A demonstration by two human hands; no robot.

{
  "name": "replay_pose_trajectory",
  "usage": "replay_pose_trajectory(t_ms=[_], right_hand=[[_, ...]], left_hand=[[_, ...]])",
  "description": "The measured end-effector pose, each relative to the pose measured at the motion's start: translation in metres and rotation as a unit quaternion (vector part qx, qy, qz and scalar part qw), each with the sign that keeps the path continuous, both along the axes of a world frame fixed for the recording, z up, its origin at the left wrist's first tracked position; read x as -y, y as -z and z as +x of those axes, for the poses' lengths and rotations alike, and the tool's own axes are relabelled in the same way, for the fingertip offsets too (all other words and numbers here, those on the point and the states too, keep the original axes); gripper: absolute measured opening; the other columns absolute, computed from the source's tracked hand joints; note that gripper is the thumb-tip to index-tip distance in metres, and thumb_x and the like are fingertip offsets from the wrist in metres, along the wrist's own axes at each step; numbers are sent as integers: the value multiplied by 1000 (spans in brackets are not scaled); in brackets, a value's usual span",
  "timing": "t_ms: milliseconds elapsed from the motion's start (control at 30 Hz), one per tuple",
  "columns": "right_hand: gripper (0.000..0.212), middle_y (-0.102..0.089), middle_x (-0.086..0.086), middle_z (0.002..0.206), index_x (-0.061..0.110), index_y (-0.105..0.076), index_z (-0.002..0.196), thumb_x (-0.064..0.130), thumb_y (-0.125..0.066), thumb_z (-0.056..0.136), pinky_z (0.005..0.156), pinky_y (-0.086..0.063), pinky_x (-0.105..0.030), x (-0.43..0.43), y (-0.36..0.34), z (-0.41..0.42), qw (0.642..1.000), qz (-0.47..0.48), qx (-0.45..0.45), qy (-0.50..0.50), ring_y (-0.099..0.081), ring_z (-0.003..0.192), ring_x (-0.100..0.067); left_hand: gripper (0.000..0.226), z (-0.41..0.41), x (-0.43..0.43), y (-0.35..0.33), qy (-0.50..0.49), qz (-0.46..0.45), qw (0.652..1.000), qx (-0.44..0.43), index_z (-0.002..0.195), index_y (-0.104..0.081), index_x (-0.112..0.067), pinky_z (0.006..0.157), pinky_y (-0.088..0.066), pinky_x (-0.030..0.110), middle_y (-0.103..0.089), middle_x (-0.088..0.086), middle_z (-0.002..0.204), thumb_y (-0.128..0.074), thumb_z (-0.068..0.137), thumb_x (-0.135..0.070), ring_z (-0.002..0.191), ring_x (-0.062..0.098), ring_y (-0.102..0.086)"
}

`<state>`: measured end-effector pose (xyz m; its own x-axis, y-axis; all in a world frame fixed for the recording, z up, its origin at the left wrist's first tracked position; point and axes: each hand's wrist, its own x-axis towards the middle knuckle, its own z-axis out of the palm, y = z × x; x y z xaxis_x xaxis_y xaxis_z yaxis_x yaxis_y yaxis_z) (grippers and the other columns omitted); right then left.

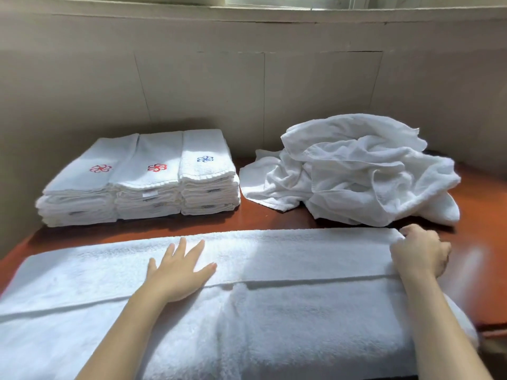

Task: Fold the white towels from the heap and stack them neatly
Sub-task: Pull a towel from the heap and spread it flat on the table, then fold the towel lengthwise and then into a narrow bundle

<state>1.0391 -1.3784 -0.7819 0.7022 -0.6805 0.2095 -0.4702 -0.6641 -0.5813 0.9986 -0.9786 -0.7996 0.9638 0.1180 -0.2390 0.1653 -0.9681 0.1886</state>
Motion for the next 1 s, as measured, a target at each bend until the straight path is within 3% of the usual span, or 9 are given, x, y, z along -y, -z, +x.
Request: replay_pose_trajectory(t_ms=[133,233,300,367,500,667,800,900,1000], right_hand=[[34,-61,-21,112,5,-65,115,1,-52,84,86,-39,-39,-70,-9,-2,977,-49,53,-199,-52,107,-40],[31,-63,-5,116,17,-63,113,36,-45,97,84,-40,-32,-129,3,-6,920,-61,-80,-380,-55,113,-26],[48,-47,-5,140,22,-51,128,53,-32,97,100,-34,-40,-152,19,-3,887,-167,-172,-395,-39,132,-29],[58,-16,-4,159,30,-27,147,58,-19,97,114,-14,-50,-161,30,1,884,-191,-202,-377,-13,145,-32],[58,-2,2,161,37,-16,149,60,-14,95,116,-2,-53,-158,34,18,888,-162,-194,-384,-3,147,-30],[55,-4,6,161,41,-19,147,60,-16,95,116,-4,-52,-156,34,29,884,-172,-184,-394,-4,147,-27],[53,-8,6,160,39,-22,147,56,-18,97,115,-6,-52,-153,33,32,885,-166,-181,-396,-6,147,-26],[45,-34,1,151,28,-42,138,45,-25,100,111,-21,-46,-153,34,30,894,-184,-133,-387,-28,139,-26],[30,-64,-6,116,14,-64,110,26,-40,98,90,-40,-37,-155,32,20,888,-238,-15,-392,-56,106,-29]], left_hand=[[76,-13,-56,-7,-148,-11,986,-71,147,5,-51,112,-6,65,20,-4,159,-25,83,-80,145,37,16],[73,-16,-69,-6,-163,-16,983,-80,146,4,-52,112,-5,65,18,-1,159,-24,84,-79,142,44,18],[73,-13,-67,-6,-153,-10,986,-70,146,2,-53,112,-6,65,16,-1,160,-23,84,-79,142,45,17],[72,-8,-69,-6,-154,-17,986,-59,145,1,-55,108,-6,71,16,-6,160,-23,81,-81,143,42,18],[70,7,-76,-12,-149,-28,988,-39,143,0,-58,100,-1,79,16,-13,159,-19,81,-83,145,34,18],[67,4,-83,2,-200,24,977,69,148,-5,-51,99,7,78,6,-11,161,-8,86,-77,148,23,8],[67,-10,-101,6,-274,29,958,80,150,-6,-45,97,5,80,3,-8,161,-9,89,-72,148,25,6],[64,-26,-104,6,-264,32,959,94,151,-11,-38,105,1,74,-1,-5,161,-13,93,-65,148,25,4],[57,-56,-111,8,-151,35,978,136,150,-21,-35,114,-7,58,-9,-5,161,-21,97,-57,148,18,-3]])
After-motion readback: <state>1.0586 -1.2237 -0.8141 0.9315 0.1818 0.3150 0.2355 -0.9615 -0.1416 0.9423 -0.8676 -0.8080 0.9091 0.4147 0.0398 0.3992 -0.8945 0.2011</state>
